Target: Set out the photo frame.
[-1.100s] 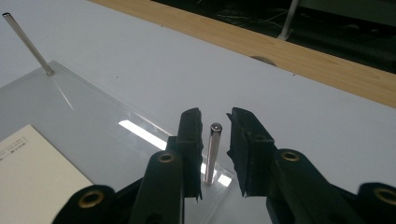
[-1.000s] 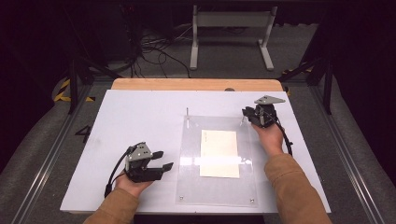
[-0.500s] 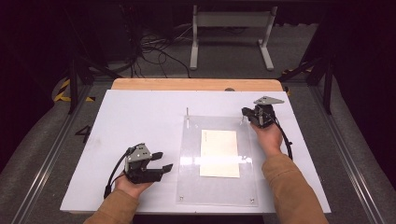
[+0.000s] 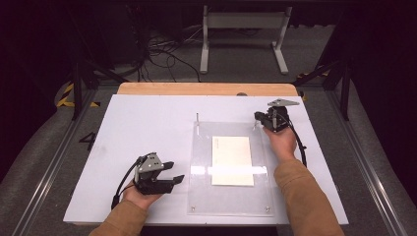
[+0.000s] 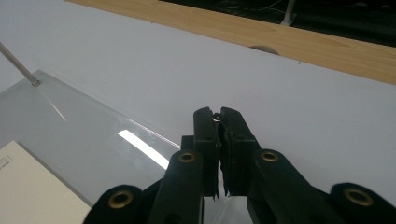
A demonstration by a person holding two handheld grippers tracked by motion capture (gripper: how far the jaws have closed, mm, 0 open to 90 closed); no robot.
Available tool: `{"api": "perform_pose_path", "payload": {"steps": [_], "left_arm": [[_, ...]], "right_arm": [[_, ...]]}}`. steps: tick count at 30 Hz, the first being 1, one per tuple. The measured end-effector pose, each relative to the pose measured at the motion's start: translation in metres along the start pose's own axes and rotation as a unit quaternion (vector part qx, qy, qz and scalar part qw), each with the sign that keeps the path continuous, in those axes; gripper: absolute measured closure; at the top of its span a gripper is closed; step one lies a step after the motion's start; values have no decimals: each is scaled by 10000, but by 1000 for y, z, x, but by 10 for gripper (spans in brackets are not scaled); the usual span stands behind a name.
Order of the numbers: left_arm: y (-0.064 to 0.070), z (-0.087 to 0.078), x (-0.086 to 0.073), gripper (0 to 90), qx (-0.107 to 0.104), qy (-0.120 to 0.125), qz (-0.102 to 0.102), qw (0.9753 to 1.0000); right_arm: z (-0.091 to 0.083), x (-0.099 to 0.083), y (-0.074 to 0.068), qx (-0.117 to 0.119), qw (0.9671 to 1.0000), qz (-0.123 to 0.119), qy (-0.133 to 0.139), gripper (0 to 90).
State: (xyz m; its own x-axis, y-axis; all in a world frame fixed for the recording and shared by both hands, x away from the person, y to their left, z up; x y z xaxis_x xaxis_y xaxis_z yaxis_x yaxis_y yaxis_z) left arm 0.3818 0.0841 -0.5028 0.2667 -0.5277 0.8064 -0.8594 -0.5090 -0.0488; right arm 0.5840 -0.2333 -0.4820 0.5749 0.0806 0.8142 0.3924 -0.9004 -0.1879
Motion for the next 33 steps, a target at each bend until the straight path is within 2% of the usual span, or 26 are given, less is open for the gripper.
{"api": "perform_pose_path", "payload": {"steps": [3, 4, 8, 12, 15, 20, 25, 29, 33], "left_arm": [[1, 0, 0, 370, -12, -6, -30, 10000], [2, 0, 1, 370, -19, 1, -14, 10000], [1, -1, 0, 369, -2, -13, 33, 10000], [0, -2, 0, 360, 36, 7, -8, 10000], [-1, -3, 1, 335, 31, 72, 54, 10000], [6, 0, 3, 266, -53, 175, 409, 9990], [10, 3, 3, 236, -61, 172, 694, 9974], [14, 4, 6, 206, 7, 258, 925, 9954], [22, 5, 14, 184, 53, 410, 1222, 9916]], "right_arm": [[1, 1, 1, 9, 10000, 45, -27, 858], [2, 2, 2, -2, 9999, 141, -74, 858], [5, 4, 3, -23, 9996, 252, -128, 858], [6, 5, 4, 59, 9995, 292, -102, 858], [7, 6, 5, 104, 9992, 366, -120, 858], [10, 8, 6, 36, 9983, 513, -263, 859], [12, 9, 8, 107, 9975, 650, -251, 858], [12, 10, 8, 94, 9975, 647, -273, 859], [13, 10, 8, 108, 9973, 672, -285, 859]]}}
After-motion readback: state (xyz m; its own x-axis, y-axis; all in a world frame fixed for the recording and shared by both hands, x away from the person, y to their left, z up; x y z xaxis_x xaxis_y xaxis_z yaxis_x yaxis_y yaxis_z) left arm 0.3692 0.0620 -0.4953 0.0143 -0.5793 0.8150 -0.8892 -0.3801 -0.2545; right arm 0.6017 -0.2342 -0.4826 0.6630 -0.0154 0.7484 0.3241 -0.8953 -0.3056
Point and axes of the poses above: each handheld gripper's, and its own axes: z roughly forward along the jaws, x roughly out of its top, y roughly to its right, the point moved 10 cm from there along z, roughly forward along the jaws, and after that the axes turned 10 degrees about z, right-handed, at the moved point
